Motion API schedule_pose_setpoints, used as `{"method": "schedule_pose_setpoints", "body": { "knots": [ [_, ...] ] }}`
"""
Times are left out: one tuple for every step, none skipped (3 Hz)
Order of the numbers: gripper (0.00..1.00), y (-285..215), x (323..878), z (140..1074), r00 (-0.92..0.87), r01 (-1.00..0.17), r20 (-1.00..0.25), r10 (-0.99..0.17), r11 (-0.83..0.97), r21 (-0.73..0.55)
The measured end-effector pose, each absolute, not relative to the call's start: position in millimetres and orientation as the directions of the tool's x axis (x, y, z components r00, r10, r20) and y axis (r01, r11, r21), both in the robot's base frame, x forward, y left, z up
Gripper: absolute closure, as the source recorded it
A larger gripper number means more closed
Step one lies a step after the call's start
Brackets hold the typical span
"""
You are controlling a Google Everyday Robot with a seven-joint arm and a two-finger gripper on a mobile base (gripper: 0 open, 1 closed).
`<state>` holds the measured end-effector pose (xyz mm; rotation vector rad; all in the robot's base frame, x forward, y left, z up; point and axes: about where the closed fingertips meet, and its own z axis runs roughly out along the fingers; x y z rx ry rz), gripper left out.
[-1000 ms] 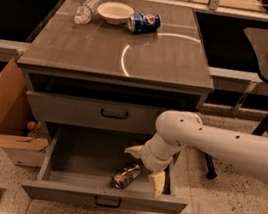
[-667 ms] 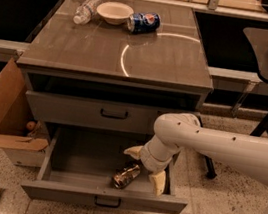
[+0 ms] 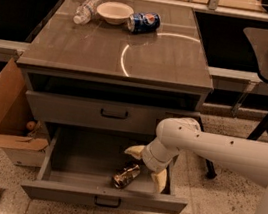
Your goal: Pick orange can from middle drawer and place on counter
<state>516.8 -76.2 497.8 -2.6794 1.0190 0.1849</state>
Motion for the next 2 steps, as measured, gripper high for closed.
{"method": "schedule_pose_setpoints", "body": {
  "knots": [
    [0.00,-82.6,531.2,484.1,0.760,-0.650,-0.222,-0.611,-0.723,-0.235],
    [0.00,-84.1,543.0,474.8,0.771,-0.636,-0.229,-0.594,-0.728,-0.255]
  ]
}}
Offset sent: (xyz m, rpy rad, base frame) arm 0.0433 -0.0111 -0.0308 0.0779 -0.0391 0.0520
